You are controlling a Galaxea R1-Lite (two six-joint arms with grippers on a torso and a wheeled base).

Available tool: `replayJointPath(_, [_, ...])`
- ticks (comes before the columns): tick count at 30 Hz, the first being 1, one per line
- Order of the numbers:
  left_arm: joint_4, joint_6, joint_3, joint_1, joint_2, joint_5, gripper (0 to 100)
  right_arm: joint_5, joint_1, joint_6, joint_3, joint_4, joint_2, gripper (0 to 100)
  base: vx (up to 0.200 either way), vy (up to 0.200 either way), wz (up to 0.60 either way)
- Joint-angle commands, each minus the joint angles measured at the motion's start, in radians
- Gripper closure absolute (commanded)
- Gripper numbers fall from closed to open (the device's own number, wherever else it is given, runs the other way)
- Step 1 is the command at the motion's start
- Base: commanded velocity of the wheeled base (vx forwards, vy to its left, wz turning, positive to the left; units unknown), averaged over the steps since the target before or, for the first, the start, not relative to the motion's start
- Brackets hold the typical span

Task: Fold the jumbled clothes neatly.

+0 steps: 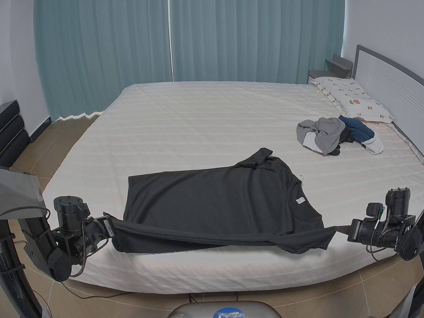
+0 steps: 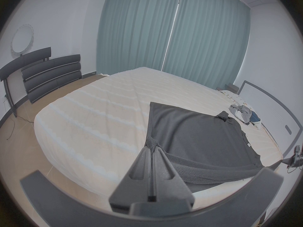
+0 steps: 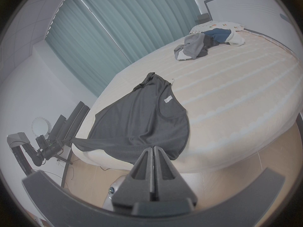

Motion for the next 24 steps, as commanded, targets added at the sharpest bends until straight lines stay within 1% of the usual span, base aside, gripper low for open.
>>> replayJointPath(1, [0.002,0.000,-0.040,-0.009,0.046,-0.004,100,-0.002,-0.002,0.004,-0.069,0.030,0.018,100,0.000,0.000,0.00])
replayJointPath(7, [0.012,-0.001,-0.105,-0.011,0.084,-0.009,100,-0.006,-0.006,0.007,-0.209,0.182,0.033,100,0.000,0.000,0.00])
replayJointPath(11, [0.056,-0.003,-0.136,-0.011,0.075,-0.009,100,-0.010,-0.008,0.007,-0.290,0.251,0.065,100,0.000,0.000,0.00])
replayJointPath(16, [0.101,-0.011,-0.159,-0.011,0.058,-0.009,100,-0.030,-0.017,0.008,-0.346,0.262,0.107,100,0.000,0.000,0.00])
replayJointPath(22, [0.105,-0.012,-0.165,-0.013,0.045,-0.010,100,-0.027,-0.040,0.008,-0.347,0.260,0.110,100,0.000,0.000,0.00])
replayJointPath(24, [0.107,-0.012,-0.175,-0.014,0.035,-0.010,100,-0.022,-0.058,0.008,-0.346,0.263,0.099,100,0.000,0.000,0.00])
